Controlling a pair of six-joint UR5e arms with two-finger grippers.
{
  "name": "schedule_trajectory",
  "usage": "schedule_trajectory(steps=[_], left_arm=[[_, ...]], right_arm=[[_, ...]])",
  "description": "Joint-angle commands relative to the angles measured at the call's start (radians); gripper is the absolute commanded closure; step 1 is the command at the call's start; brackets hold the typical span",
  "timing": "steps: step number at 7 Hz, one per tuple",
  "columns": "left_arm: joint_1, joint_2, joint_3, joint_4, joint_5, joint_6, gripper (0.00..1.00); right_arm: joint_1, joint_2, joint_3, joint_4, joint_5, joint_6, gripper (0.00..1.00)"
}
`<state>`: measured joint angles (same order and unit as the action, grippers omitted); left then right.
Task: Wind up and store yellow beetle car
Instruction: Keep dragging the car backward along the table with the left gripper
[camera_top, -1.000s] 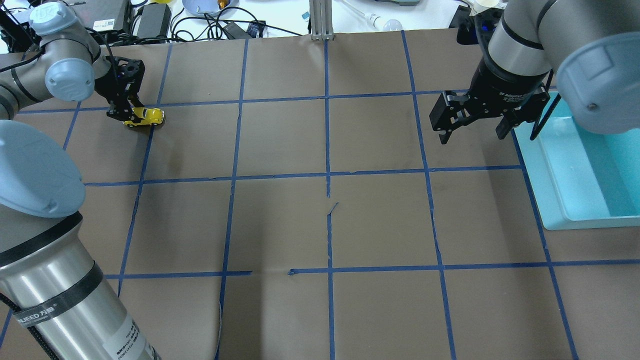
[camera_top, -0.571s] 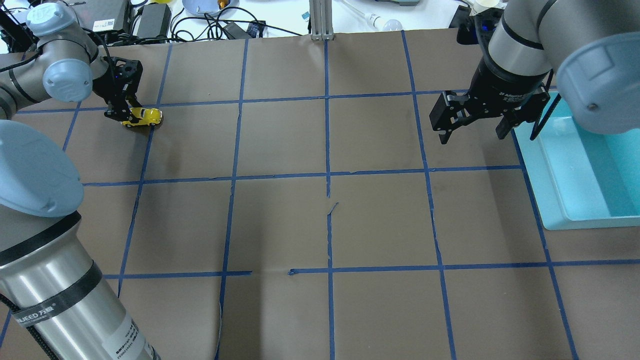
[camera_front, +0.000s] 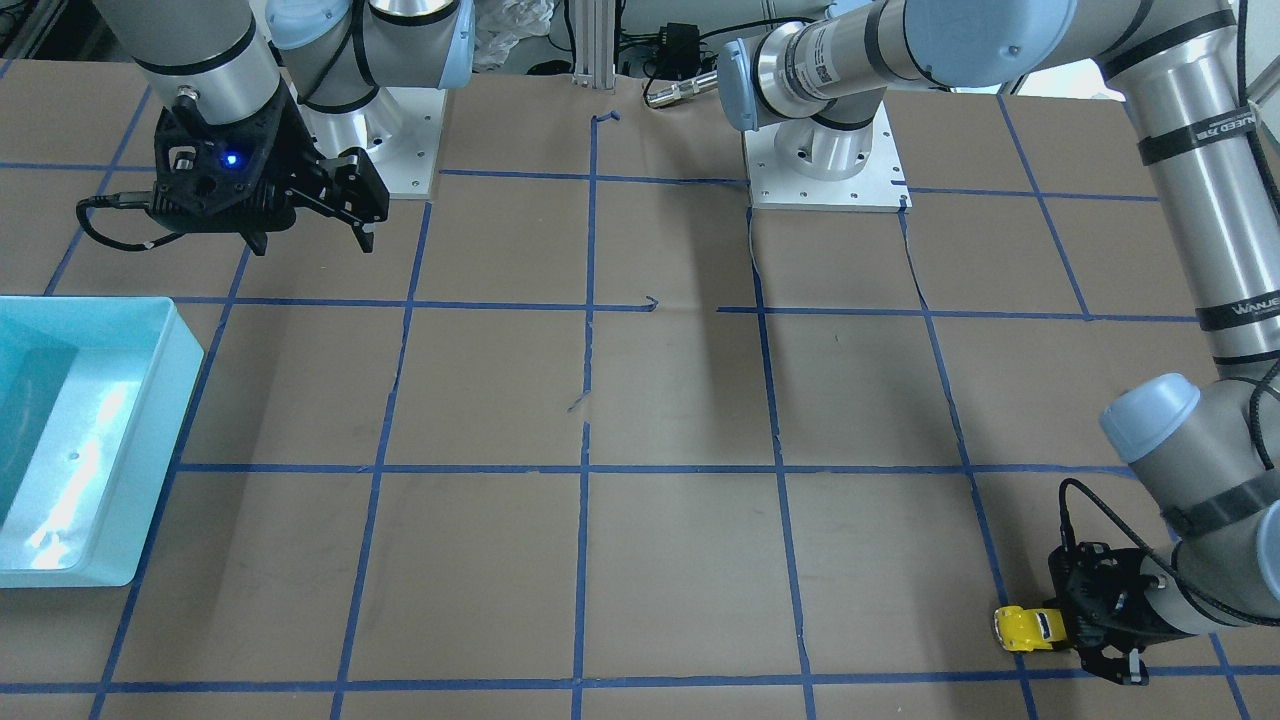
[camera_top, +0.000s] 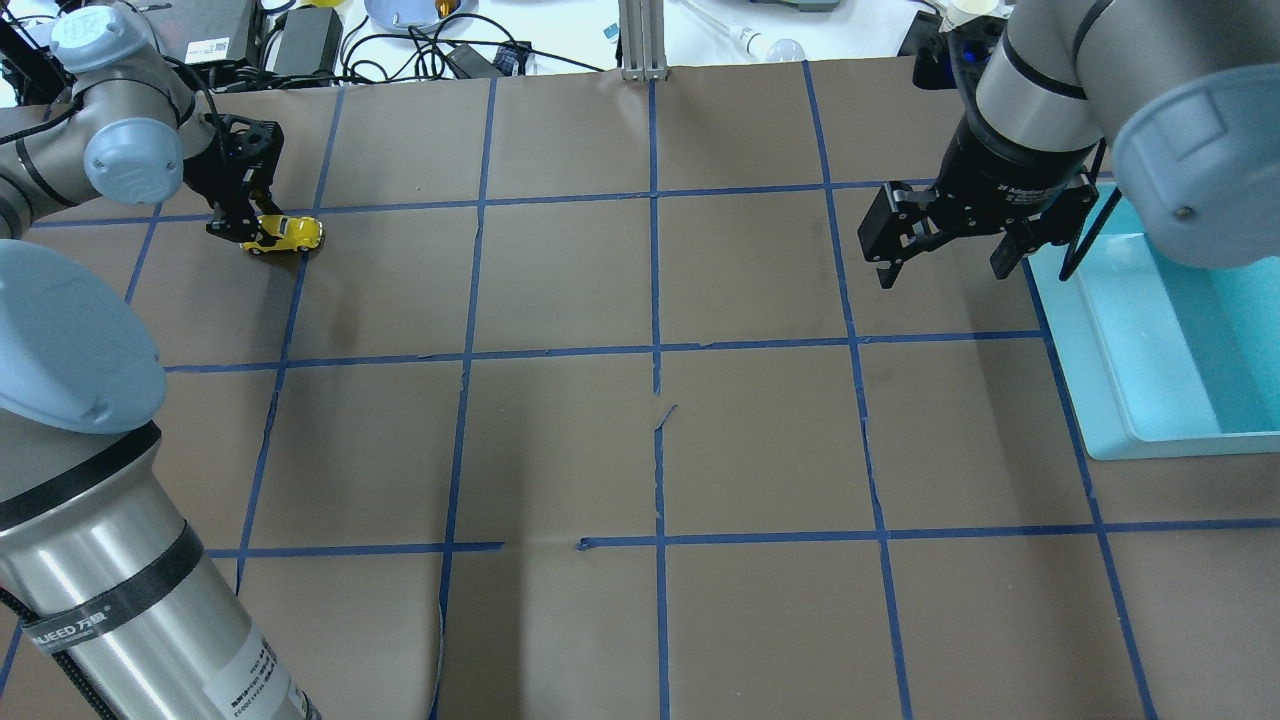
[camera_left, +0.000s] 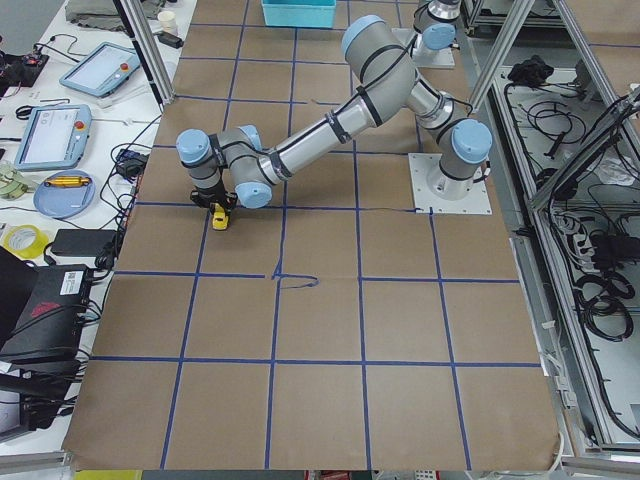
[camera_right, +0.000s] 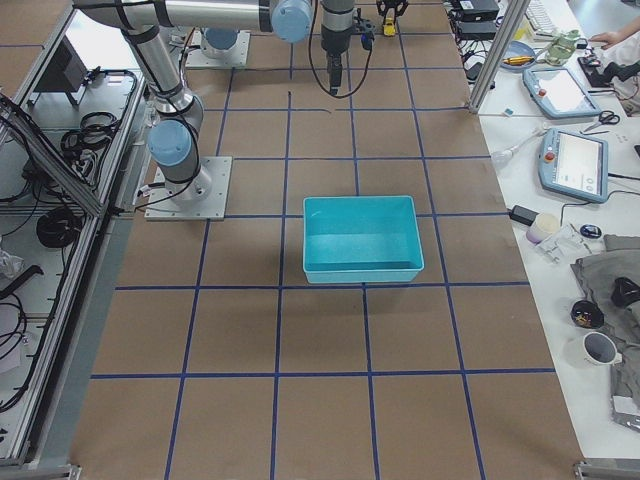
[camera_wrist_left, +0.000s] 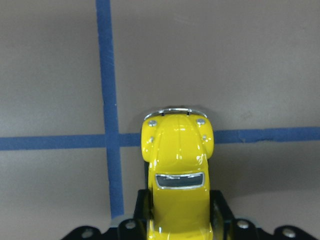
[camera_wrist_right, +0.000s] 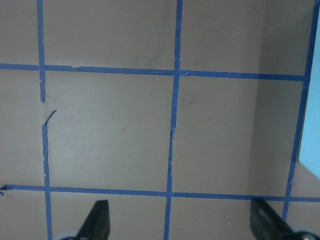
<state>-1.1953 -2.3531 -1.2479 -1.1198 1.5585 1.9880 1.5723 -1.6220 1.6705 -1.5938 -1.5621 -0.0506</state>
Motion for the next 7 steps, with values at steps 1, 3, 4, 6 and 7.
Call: schedule_trajectory(steps=[1,3,4,6,7], left_arm=[[0.0,0.0,-0.001,0.0,0.0,0.008,1.0],[0.002,0.0,-0.001,0.0,0.0,0.009,1.0],[0.002,0.0,-0.001,0.0,0.0,0.009,1.0],[0.011,0.0,-0.001,0.0,0.002,0.012,1.0],[0.026,-0.002,0.001,0.0,0.0,0.015,1.0]], right_arm=[[0.0,0.001,0.0,0.0,0.001,0.0,0.0],[0.0,-0.002,0.008,0.0,0.001,0.0,0.0],[0.0,-0.001,0.008,0.0,0.001,0.0,0.0],[0.0,-0.001,0.008,0.0,0.002,0.0,0.0],[0.0,-0.002,0.008,0.0,-0.002,0.0,0.0]])
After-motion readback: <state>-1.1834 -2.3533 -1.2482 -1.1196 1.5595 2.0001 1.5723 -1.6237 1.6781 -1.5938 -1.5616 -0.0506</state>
